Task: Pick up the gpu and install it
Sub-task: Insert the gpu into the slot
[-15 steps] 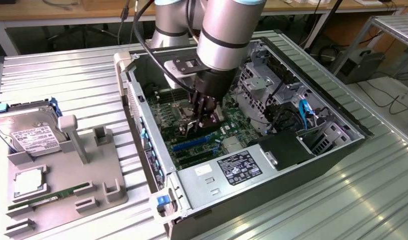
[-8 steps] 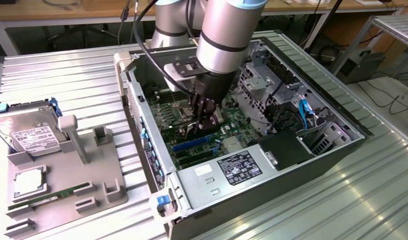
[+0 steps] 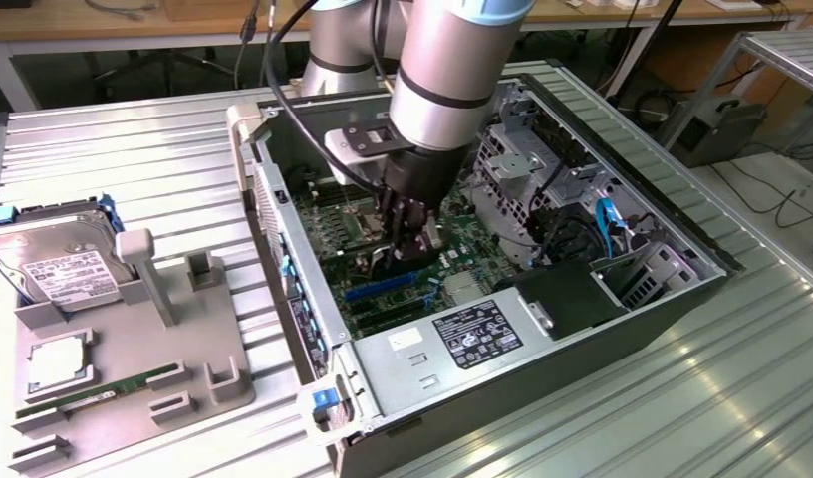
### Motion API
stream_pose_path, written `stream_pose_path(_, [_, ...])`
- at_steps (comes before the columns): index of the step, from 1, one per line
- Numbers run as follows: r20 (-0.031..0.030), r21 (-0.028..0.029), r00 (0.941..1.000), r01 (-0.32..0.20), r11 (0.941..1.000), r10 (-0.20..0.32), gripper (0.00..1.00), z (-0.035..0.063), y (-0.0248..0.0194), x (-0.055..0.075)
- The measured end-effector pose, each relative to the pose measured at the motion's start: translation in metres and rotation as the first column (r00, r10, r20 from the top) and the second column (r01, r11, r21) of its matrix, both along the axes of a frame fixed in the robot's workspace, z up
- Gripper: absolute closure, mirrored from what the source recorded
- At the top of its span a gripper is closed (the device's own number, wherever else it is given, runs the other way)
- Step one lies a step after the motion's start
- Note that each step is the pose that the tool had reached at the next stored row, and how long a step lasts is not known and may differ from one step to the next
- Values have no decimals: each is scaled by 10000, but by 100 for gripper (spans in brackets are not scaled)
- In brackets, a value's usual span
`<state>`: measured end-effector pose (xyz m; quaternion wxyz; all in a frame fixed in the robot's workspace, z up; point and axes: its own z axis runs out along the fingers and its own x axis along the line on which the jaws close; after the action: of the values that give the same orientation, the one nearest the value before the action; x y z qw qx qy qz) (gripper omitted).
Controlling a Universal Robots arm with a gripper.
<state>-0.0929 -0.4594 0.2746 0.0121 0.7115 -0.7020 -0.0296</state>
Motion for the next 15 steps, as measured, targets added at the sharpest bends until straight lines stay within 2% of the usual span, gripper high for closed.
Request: stream_pose_path(15, [12,-1,10000,51,10000,-51,74,-89,-19,-38])
